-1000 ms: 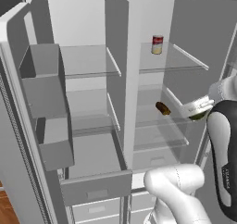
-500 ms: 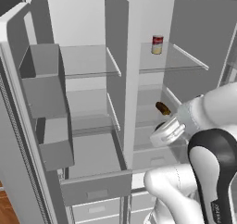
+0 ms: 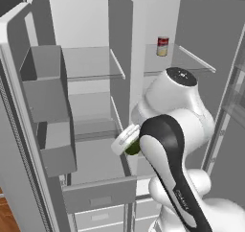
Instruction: Take the sweet potato and lime from the fridge shelf and place them in the freezer drawer to begin freezing them.
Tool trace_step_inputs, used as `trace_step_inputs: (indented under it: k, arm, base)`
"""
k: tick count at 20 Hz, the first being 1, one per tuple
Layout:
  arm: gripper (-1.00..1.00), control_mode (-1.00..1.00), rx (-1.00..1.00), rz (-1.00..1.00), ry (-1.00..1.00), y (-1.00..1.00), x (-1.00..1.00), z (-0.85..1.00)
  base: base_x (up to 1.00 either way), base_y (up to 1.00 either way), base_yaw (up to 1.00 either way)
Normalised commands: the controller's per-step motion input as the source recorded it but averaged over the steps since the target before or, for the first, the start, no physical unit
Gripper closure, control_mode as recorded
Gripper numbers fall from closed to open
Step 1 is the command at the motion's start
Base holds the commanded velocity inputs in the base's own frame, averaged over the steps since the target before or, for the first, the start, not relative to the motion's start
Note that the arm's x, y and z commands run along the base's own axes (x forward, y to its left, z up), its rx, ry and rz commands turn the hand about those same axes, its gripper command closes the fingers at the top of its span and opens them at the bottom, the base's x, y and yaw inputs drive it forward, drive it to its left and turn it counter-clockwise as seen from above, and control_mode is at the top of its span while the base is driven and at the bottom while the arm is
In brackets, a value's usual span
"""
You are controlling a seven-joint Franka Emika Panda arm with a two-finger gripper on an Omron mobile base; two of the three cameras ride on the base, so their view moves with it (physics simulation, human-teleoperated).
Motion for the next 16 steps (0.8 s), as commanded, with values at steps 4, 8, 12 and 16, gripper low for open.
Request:
trace_step_inputs:
  k: [4, 8, 12, 16]
  arm:
    - [1.00, -1.00, -0.08, 0.00, 0.03, 0.00, 0.22, -0.77]
    - [1.00, -1.00, -0.05, 0.00, 0.00, 0.14, 0.60, -0.77]
    - [1.00, -1.00, 0.00, 0.00, 0.00, 0.53, 0.67, -0.35]
    - [1.00, -1.00, 0.00, 0.00, 0.00, 0.54, 0.64, -0.34]
  base:
    - [0.00, 0.00, 0.00]
    - [0.00, 0.00, 0.00]
    - [0.00, 0.00, 0.00]
    - [0.00, 0.00, 0.00]
